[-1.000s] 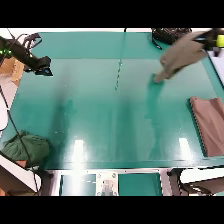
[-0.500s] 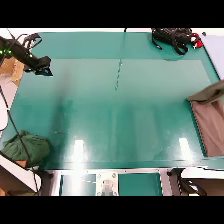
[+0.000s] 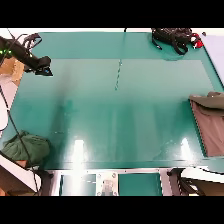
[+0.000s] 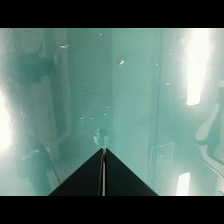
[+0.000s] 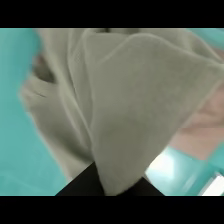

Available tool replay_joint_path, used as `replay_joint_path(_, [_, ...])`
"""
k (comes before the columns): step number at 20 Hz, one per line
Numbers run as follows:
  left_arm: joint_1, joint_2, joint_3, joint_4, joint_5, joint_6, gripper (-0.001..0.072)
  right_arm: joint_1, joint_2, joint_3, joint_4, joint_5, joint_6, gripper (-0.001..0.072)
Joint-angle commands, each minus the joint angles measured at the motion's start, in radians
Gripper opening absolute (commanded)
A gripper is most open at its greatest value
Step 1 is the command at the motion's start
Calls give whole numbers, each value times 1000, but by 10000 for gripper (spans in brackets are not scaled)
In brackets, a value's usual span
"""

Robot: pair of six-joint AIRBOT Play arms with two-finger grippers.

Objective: Fold the shirts.

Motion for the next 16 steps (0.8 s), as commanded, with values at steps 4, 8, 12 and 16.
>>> replay_joint_path(4, [0, 1, 1, 0, -27, 0, 24, -1, 58, -369, -230, 31, 6, 38])
replay_joint_path(8, [0, 0, -23, -4, -27, 1, 24, -5, 49, -544, -353, 30, -14, 543])
replay_joint_path(12, [0, 1, -42, -50, -24, 0, 24, 1, 37, -475, -321, 26, -46, 566])
replay_joint_path(16, [-18, 27, -42, -79, -24, 2, 23, 80, 25, -288, -209, -53, -47, 232])
